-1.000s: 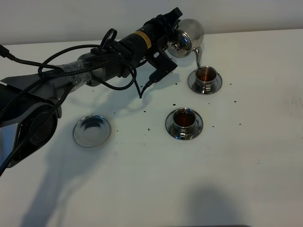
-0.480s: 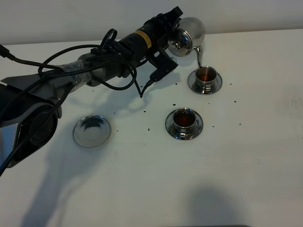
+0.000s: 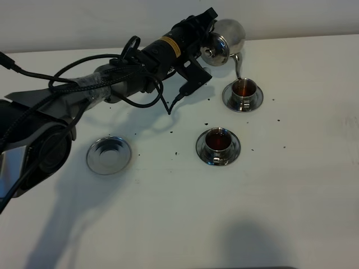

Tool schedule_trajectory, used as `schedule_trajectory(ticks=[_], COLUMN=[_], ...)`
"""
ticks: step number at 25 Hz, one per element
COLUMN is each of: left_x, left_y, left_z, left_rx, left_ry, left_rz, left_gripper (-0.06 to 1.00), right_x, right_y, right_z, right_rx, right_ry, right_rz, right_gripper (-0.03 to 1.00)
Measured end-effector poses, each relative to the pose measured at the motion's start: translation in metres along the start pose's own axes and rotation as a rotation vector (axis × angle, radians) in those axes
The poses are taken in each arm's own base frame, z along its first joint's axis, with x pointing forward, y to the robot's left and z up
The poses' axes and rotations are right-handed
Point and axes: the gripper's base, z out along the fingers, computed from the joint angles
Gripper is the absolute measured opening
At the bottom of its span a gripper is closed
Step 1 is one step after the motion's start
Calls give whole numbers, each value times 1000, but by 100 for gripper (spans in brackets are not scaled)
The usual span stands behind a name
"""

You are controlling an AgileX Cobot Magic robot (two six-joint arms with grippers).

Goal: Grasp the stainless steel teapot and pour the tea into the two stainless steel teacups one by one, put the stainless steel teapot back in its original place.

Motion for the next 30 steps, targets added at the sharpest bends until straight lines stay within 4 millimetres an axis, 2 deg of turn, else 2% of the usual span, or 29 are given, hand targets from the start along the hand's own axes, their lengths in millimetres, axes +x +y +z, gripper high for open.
schedule_trajectory(ticks=[7, 15, 30], left_x=[0, -8, -7], left_y=[2, -5, 0], left_z=[3, 5, 5], left_rx=[-14, -6, -55], left_ry=[5, -19, -10], left_rz=[3, 30, 53], left_gripper=[22, 22, 22], right_x=[0, 0, 0], right_y=[0, 0, 0], right_z=[0, 0, 0], right_rx=[0, 0, 0], right_ry=[0, 0, 0], right_rz=[0, 0, 0], right_gripper=[46, 46, 46])
